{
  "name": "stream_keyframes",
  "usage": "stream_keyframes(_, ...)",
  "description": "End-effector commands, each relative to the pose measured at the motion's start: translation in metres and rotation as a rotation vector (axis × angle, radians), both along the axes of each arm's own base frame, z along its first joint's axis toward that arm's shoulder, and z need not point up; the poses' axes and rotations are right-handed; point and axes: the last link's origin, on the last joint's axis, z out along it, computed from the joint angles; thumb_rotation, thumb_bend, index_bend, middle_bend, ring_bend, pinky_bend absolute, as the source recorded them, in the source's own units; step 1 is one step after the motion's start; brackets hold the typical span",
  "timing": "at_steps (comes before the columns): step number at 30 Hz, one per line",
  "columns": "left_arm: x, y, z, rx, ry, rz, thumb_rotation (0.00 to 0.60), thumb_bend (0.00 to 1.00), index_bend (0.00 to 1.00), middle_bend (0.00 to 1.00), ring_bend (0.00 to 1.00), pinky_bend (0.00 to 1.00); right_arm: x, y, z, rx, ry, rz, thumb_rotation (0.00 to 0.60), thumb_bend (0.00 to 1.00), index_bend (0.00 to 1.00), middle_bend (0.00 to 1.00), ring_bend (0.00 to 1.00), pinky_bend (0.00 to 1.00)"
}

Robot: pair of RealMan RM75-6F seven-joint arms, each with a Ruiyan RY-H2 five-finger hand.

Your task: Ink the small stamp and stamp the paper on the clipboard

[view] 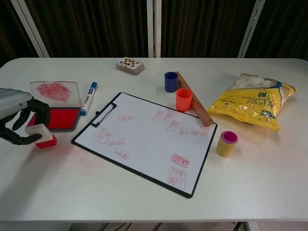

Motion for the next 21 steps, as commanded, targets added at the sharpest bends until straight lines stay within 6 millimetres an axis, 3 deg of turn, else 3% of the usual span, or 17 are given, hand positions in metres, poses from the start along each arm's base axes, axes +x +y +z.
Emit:
stream_keyframes(1, 0.001, 0.008, 0.010, 0.030, -0.012, -0.013, 0.600, 0.38, 0.60, 0.62, 0.69, 0.82, 0.001, 0.000, 0.000, -0.001, 0.002, 0.001, 0.600, 0.26, 0.00, 0.00, 0.00, 0.00)
stream_keyframes(8, 0.000, 0.039, 0.027, 0.081, -0.056, -0.004, 0.600, 0.38, 0.61, 0.63, 0.71, 0.82, 0.001, -0.001, 0.000, -0.002, 0.004, -0.005, 0.600, 0.27, 0.00, 0.00, 0.00, 0.00)
stream_keyframes(13, -0.009, 0.059, 0.018, 0.050, -0.076, 0.055, 0.600, 0.39, 0.61, 0.63, 0.71, 0.82, 0.003, -0.001, -0.001, -0.001, 0.007, -0.002, 0.600, 0.27, 0.00, 0.00, 0.00, 0.00)
stream_keyframes(21, -0.014, 0.071, 0.007, 0.031, -0.094, 0.097, 0.600, 0.39, 0.61, 0.64, 0.71, 0.82, 0.005, -0.001, 0.003, -0.013, 0.014, -0.003, 0.600, 0.27, 0.00, 0.00, 0.00, 0.00)
